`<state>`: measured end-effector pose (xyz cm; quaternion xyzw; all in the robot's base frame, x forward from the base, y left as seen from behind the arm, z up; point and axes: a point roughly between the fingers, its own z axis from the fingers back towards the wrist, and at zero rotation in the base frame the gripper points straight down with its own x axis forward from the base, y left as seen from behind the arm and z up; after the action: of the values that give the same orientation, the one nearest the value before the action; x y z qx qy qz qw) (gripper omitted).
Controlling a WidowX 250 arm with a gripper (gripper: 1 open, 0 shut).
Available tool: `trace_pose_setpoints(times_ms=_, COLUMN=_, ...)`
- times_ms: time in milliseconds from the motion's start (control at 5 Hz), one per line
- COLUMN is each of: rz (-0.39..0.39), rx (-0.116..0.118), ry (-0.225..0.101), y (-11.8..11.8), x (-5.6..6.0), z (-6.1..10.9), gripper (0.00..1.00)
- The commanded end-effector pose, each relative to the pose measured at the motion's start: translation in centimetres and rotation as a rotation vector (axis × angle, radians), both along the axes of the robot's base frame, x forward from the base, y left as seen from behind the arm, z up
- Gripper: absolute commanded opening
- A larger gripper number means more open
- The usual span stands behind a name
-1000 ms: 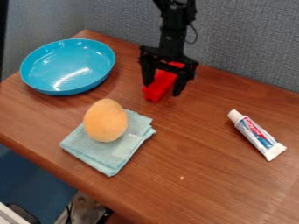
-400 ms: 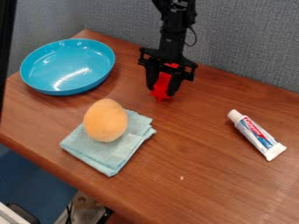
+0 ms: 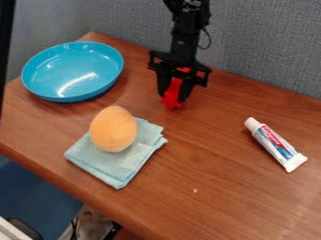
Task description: Put the red object on the blue plate
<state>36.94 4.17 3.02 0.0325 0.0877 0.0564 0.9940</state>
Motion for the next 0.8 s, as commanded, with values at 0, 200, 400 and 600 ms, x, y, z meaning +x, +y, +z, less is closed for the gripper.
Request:
trace_pose_setpoints(times_ms=0, rz=-0.012, rx=0.008, ry=-0.100, y=-0.3, x=0.6, z=4.3, gripper=0.00)
trace_pose_setpoints(times_ms=200, rz=-0.019, rx=0.008, ry=-0.115, y=-0.6, x=0.6, z=5.4, gripper=0.00)
trace_pose_setpoints(times_ms=400, rz=-0.016, rx=0.006, ry=-0.132, y=-0.2, x=0.9, z=6.3, gripper=0.00)
trace_pose_setpoints(times_ms=600, rz=0.003, rx=0.005, ry=-0.144, y=1.0, x=2.1, z=6.3, gripper=0.00)
